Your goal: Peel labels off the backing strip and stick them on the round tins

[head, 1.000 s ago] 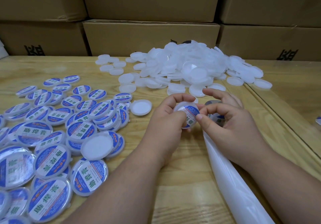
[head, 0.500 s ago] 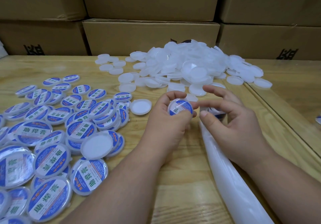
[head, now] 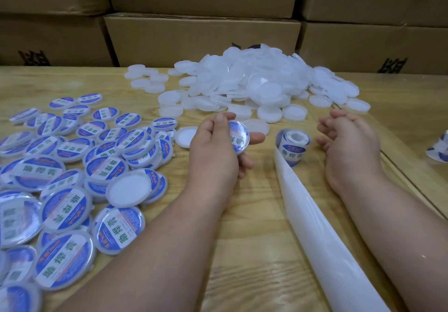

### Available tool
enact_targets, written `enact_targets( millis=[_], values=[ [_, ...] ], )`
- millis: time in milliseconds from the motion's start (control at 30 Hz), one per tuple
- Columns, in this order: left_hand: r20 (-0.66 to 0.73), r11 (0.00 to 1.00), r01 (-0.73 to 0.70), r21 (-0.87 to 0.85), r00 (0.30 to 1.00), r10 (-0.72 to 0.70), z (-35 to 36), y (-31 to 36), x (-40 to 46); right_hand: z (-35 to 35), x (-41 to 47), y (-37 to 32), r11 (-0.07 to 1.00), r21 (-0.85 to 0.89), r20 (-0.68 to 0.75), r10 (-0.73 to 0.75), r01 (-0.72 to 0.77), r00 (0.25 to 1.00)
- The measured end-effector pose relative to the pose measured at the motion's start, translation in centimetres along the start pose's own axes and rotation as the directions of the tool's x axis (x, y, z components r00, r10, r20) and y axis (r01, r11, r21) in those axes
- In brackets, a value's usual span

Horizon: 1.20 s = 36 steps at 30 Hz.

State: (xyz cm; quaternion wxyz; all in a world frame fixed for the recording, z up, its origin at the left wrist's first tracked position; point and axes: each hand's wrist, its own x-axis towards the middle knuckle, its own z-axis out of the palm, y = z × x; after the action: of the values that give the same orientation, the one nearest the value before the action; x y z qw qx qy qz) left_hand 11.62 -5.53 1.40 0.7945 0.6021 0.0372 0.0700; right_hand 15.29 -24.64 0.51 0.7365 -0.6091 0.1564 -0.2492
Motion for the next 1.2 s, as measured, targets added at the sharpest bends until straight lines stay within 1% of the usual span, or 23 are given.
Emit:
enact_targets(
  millis=[100, 200, 300, 367, 500, 567, 600, 667, 733, 800, 867, 933, 1033, 1067, 1100, 1200],
  values=[
    [-0.096, 0.998, -0.048, -0.041, 0.994, 0.044, 0.2, -0.4, -0.2, 0.1, 0.1, 0.2, 1.000, 0.007, -0.011, -0.004, 0.004, 1.000],
    [-0.179, 0.981, -0.076, -0.181, 0.983, 0.043, 0.1, -0.2, 0.0, 0.2, 0.2, 0.2, 1.000, 0.006, -0.025, 0.005, -0.005, 1.000],
    [-0.282, 0.961, -0.116, -0.250, 0.959, 0.043, -0.3, -0.2, 0.5, 0.4, 0.3, 0.3, 0.999, -0.039, -0.021, 0.010, -0.011, 1.000],
    [-0.326, 0.957, -0.128, -0.261, 0.945, 0.038, -0.3, -0.2, 0.7, 0.6, 0.2, 0.3, 0.997, -0.082, -0.019, 0.006, -0.008, 1.000],
    [-0.340, 0.960, -0.147, -0.237, 0.938, 0.059, -0.3, -0.5, 0.8, 0.8, 0.2, 0.5, 0.990, -0.142, -0.033, -0.010, 0.006, 0.999],
    [-0.294, 0.972, -0.165, -0.169, 0.949, 0.110, -0.4, -0.6, 0.7, 1.0, 0.4, 0.6, 0.984, -0.176, -0.069, -0.022, 0.010, 0.997],
    [-0.261, 0.978, -0.180, -0.102, 0.954, 0.148, -0.3, -0.7, 0.5, 1.1, 0.5, 0.7, 0.980, -0.199, -0.087, -0.026, 0.008, 0.996],
    [-0.174, 0.963, -0.242, 0.118, 0.950, 0.260, 0.0, -0.9, 0.0, 1.3, 0.6, 0.7, 0.973, -0.230, -0.111, -0.035, 0.009, 0.993],
    [-0.034, 0.893, -0.303, 0.333, 0.943, 0.332, 0.4, -1.3, -0.4, 1.4, 0.5, 0.8, 0.969, -0.248, -0.118, -0.046, 0.016, 0.992],
    [0.119, 0.795, -0.309, 0.522, 0.949, 0.291, 0.8, -1.7, -0.6, 1.4, 0.4, 0.8, 0.966, -0.259, -0.109, -0.060, 0.030, 0.992],
    [0.228, 0.663, -0.304, 0.684, 0.953, 0.201, 1.1, -1.9, -0.5, 1.4, 0.3, 0.8, 0.960, -0.274, -0.085, -0.080, 0.054, 0.993],
    [0.292, 0.531, -0.311, 0.788, 0.949, 0.122, 1.3, -1.9, -0.4, 1.4, 0.2, 0.9, 0.954, -0.290, -0.057, -0.099, 0.078, 0.993],
    [0.346, 0.362, -0.333, 0.871, 0.938, 0.030, 1.6, -2.0, -0.4, 1.6, 0.0, 0.9, 0.947, -0.303, -0.016, -0.112, 0.102, 0.994],
    [0.348, 0.325, -0.334, 0.885, 0.937, 0.016, 1.7, -2.0, -0.4, 1.6, 0.0, 1.0, 0.944, -0.313, -0.010, -0.116, 0.107, 0.993],
    [0.341, 0.313, -0.327, 0.891, 0.940, 0.013, 1.7, -2.0, -0.4, 1.5, 0.0, 1.0, 0.940, -0.322, -0.004, -0.118, 0.110, 0.993],
    [0.324, 0.325, -0.319, 0.890, 0.945, 0.042, 1.7, -2.1, -0.3, 1.5, 0.1, 1.1, 0.934, -0.339, 0.001, -0.116, 0.110, 0.993]
  ],
)
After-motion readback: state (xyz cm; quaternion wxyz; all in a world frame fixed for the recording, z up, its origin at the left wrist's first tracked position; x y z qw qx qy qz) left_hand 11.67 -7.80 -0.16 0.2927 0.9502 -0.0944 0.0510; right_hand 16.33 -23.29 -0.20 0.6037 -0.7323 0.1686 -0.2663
